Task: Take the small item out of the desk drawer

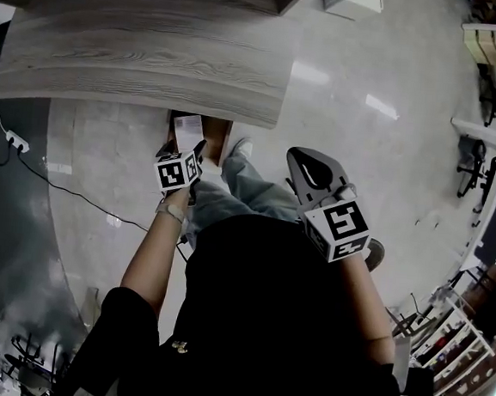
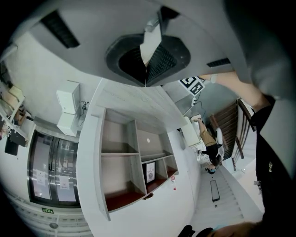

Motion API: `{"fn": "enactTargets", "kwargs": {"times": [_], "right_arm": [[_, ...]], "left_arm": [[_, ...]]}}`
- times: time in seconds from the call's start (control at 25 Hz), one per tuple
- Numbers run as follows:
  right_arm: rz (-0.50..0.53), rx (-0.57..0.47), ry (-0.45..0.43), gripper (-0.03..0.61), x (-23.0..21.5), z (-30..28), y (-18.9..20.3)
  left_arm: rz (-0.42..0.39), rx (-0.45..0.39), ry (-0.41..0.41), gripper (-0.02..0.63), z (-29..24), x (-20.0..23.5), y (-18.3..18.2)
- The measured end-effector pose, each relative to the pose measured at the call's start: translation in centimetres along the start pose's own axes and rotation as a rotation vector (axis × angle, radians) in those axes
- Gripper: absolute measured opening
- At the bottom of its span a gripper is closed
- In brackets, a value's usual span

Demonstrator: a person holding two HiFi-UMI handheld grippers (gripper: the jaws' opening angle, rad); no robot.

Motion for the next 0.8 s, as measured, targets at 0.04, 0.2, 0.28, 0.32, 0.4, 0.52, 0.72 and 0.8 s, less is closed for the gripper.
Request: {"fn": "enactTargets", "kwargs": {"times": [0.04, 0.2, 0.28, 0.32, 0.4, 0.52, 0.72, 0.8], "right_arm": [[-0.004, 0.005, 0.003, -0.003, -0.2, 0.0, 0.3], [-0.022, 0.029, 0.018, -0.003, -1.0, 0.0, 1.4], [-0.028, 0.038, 0.021, -0.003, -1.3, 0.0, 1.8], [-0.030, 0.041, 0.022, -0.003, -1.5, 0.0, 2.0], [-0.033, 0.049, 0.026, -0.003, -1.7, 0.0, 2.3], [-0.034, 0.062, 0.033, -0.003, -1.9, 0.0, 3.0], [-0.044, 0.072, 0.042, -0.003, -2.2, 0.2, 3.9], [-0.046, 0.073, 0.044, -0.003, -2.3, 0.1, 4.1]], "left_arm": [[0.012, 0.001, -0.002, 0.401, -0.6, 0.2, 0.1], [0.015, 0.020, -0.016, 0.434, -2.6, 0.5, 0.3], [0.012, 0.031, -0.041, 0.444, -2.9, 0.6, 0.0], [0.013, 0.036, -0.048, 0.449, -3.2, 0.7, -0.1], [0.022, 0.050, -0.049, 0.459, -4.1, 0.8, -0.1], [0.022, 0.070, -0.072, 0.459, -5.0, 1.4, 0.1], [-0.025, 0.107, -0.142, 0.459, -5.7, 1.3, 0.3], [-0.038, 0.115, -0.161, 0.459, -6.0, 1.2, 0.3]]}}
Point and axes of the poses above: the fingertips, and each gripper's own axes: z backward along the fingers, x to its left, y out of its underside, the point moved 4 cm from there along z, backward along the fingers, and after that the axes turned 12 degrees about x, right-handed, at the moved point
